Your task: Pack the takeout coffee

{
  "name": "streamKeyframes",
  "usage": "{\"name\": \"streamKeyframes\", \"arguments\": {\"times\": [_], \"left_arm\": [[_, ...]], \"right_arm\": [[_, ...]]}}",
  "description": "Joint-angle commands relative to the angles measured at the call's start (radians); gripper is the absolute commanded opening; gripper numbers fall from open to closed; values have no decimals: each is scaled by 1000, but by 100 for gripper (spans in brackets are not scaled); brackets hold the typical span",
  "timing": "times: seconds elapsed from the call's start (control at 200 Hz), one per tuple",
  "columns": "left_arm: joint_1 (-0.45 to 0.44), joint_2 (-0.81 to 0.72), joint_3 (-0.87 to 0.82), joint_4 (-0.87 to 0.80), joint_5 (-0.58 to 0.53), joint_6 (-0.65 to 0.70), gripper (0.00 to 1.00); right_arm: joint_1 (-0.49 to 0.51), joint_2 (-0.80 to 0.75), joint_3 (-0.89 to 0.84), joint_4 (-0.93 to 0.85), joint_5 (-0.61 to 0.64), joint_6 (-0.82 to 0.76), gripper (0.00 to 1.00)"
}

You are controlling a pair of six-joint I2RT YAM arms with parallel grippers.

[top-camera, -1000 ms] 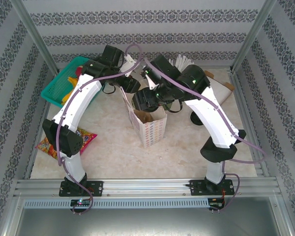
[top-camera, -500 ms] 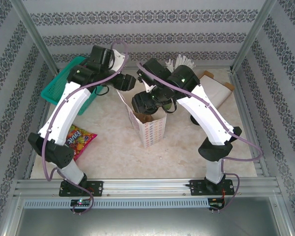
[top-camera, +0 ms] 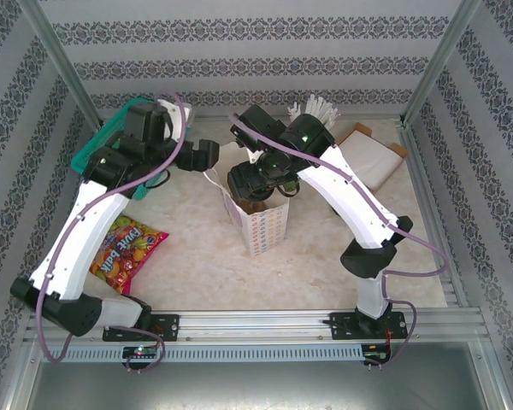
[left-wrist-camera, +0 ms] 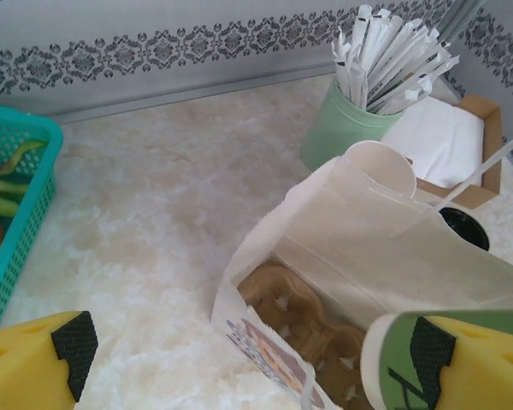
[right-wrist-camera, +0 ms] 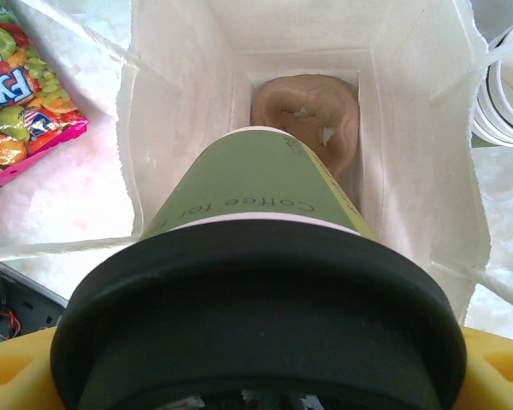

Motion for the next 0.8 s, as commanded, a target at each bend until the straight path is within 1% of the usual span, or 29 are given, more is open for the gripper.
{"name": "streamKeyframes", "arguments": {"times": [0.0, 0.075, 0.17, 0.275, 0.36, 0.54, 0.634, 0.689, 0.744, 0.794], "left_arm": [[-6, -59, -23, 1, 56, -115, 95], [-8, -87, -48, -11, 118, -165, 89], [-9, -112, -67, -33, 205, -182, 85], [-13, -104, -53, -80, 271, -178, 85], [-21, -88, -58, -83, 315, -176, 84], [-28, -63, -75, -36, 338, -182, 84], [-28, -61, -67, -8, 382, -169, 87], [-28, -73, -73, 20, 385, -169, 88], [-28, -90, -89, 51, 379, -176, 87], [-28, -97, -100, 69, 379, -186, 83]], "right_arm": [[6, 13, -9, -201, 28, -2, 71], [6, 15, -10, -202, 35, 10, 71], [6, 14, -11, -202, 37, 16, 71], [7, 15, -17, -202, 32, 22, 71], [7, 18, -26, -202, 31, 26, 71], [9, 27, -21, -202, 28, 32, 71], [9, 27, -35, -202, 35, 33, 71], [9, 29, -41, -202, 37, 31, 71], [9, 31, -42, -202, 37, 30, 71], [9, 36, -39, -200, 34, 31, 71]]}}
